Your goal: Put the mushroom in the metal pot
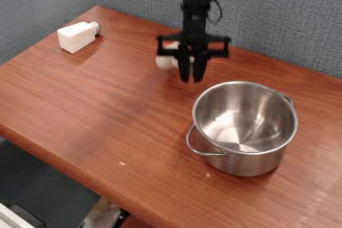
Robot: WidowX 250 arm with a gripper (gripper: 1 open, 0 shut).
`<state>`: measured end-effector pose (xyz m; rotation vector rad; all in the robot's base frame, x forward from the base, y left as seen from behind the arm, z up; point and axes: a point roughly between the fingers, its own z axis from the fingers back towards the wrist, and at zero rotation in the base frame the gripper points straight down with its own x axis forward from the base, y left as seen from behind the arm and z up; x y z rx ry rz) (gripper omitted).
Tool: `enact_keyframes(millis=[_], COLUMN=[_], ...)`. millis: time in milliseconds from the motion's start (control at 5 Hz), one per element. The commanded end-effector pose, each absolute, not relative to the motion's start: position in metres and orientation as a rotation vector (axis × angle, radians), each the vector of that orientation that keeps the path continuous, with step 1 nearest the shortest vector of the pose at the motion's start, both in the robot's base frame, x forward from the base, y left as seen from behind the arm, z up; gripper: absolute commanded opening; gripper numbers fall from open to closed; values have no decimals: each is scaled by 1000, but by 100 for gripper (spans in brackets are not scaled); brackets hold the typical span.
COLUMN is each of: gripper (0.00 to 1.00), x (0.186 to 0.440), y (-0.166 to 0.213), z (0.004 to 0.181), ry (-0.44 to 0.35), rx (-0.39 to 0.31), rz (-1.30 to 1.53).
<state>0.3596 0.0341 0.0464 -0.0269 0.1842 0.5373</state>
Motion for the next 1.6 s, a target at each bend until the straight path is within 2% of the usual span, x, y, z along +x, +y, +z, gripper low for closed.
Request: enact_keyframes(millis=[0, 200, 400, 600, 800, 1000, 1200, 1400], gripper=[0, 0, 100, 0, 100, 0, 100, 0], x=[357, 354, 352, 355, 358, 363, 359, 354], y=[42, 41, 38, 37, 36, 34, 41, 51], z=[92, 92, 88, 76, 62, 61, 76, 87], ry=[130, 162, 198, 189, 181, 162, 155, 153], rx=[-63, -51, -40, -50, -55, -89, -105, -114], rz=[608, 650, 670, 732, 797, 897, 867, 844])
